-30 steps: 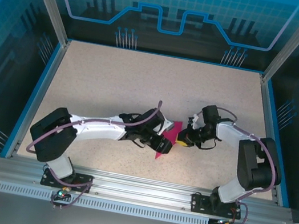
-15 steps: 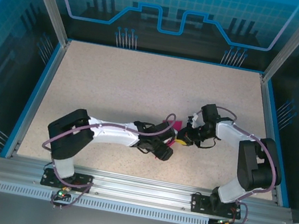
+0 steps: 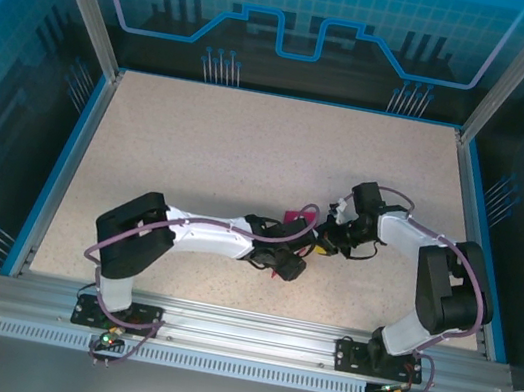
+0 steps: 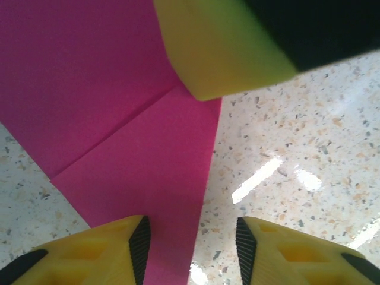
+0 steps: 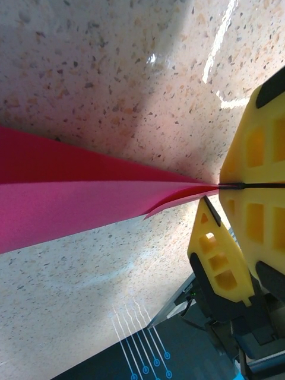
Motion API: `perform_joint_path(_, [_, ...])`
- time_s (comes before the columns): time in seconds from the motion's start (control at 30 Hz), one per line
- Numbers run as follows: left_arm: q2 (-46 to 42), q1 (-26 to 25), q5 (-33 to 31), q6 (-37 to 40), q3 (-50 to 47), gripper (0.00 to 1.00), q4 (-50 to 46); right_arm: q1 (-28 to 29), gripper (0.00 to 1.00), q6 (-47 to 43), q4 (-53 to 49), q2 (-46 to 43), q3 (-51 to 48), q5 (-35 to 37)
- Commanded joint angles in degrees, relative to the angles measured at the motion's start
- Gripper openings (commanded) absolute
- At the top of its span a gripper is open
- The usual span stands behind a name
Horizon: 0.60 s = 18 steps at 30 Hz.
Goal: Fold a paper plane with a square sheet of paper (fold left side to right side)
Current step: Fold the wing for the fifth time at the center of the table.
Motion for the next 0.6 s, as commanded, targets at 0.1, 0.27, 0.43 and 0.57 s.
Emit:
perform_joint_path(0.1, [2.22, -0.44, -2.12, 0.78, 2.08, 0.39, -2.54, 0.99, 0.08, 0.32, -1.73, 0.67, 1.31, -1.11])
perform_joint_path(0.27, [2.41, -0.44, -2.01, 0.83, 2.25, 0.3, -2.68, 0.97, 0.11, 0.02, -2.09, 0.53, 1.64, -1.04])
perform_joint_path(0.43, [2.46, -0.42, -1.86, 0.82, 2.18, 0.22, -2.56, 0.94, 0.2, -1.34, -3.98, -0.34, 2.8, 0.33])
perform_joint_path(0.57, [2.25, -0.35, -1.77, 0.72, 2.01, 0.15, -2.41, 0.79, 0.25, -2.09, -5.1, -1.69, 2.78, 1.65])
